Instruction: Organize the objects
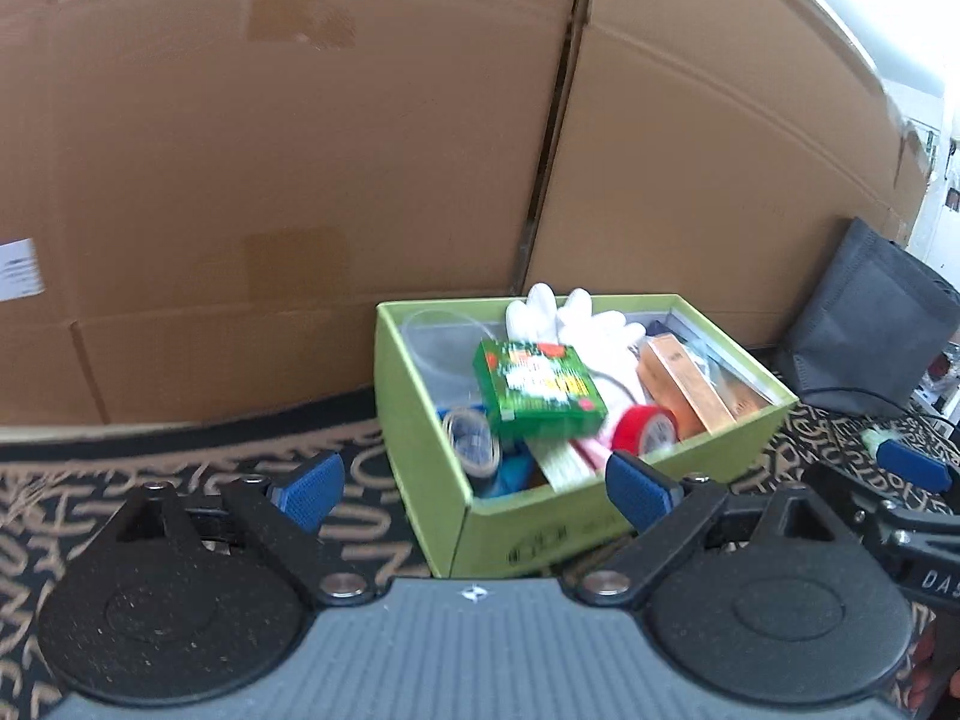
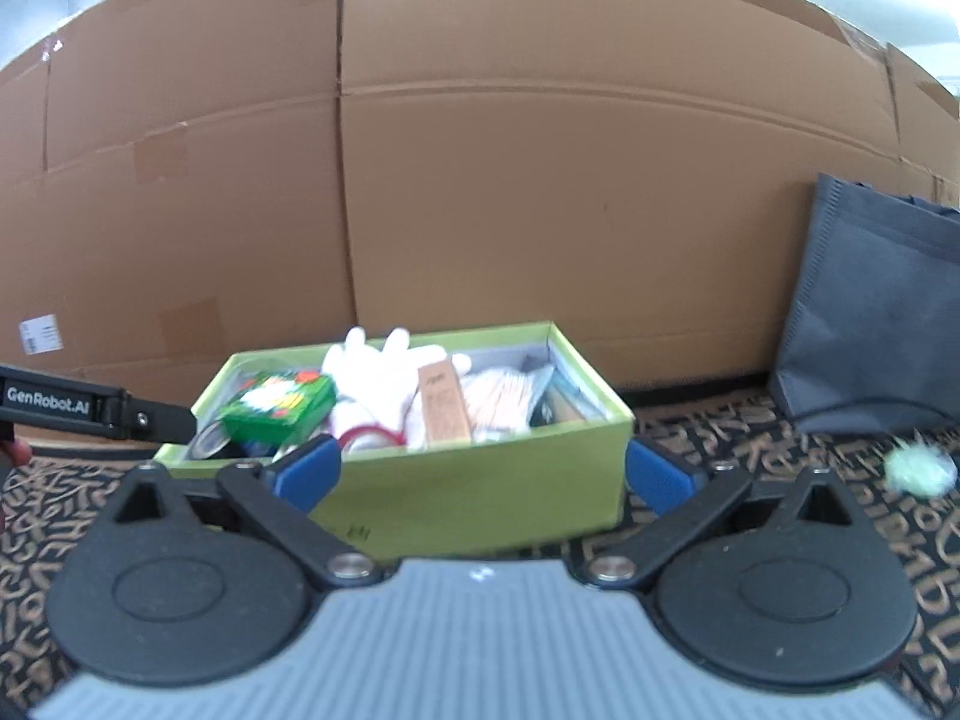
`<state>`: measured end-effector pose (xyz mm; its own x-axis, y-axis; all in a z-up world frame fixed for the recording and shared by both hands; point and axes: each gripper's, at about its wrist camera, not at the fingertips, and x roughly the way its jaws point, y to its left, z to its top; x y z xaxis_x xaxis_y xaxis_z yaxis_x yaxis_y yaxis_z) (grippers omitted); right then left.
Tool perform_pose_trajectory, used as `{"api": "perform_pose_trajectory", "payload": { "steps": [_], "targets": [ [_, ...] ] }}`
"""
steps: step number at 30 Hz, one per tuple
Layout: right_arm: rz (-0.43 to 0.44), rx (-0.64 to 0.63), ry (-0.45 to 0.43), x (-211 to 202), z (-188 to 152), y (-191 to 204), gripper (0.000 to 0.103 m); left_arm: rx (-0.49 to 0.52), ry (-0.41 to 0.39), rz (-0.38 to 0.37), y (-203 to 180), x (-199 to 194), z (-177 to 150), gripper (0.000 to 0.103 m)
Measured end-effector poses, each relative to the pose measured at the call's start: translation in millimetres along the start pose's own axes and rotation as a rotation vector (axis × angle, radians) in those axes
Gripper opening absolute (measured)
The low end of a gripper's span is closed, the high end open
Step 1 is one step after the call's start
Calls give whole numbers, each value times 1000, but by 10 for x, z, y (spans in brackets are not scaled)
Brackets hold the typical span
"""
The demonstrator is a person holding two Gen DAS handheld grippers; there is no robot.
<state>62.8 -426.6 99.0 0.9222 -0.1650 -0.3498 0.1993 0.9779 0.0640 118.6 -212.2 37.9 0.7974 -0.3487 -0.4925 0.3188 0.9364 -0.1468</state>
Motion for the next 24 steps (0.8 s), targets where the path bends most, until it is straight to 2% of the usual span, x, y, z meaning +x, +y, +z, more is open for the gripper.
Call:
{"api": "perform_pose_trajectory", "payload": {
  "steps": [5,12,16,24],
  "targets": [
    [21,18,78,-349,-48,21,103,-17,43,44,-43,-365,-252,98],
    [16,-78,115,-621,-181,199,103,12,70,97,-177,-621,-580,98],
    [-2,-136,137,-682,-259,296,103,0,93,95,-218,-637,-667,98],
    [28,-124,152,-689,-335,350,103,-2,107,123,-243,-670,-725,98]
  ]
}}
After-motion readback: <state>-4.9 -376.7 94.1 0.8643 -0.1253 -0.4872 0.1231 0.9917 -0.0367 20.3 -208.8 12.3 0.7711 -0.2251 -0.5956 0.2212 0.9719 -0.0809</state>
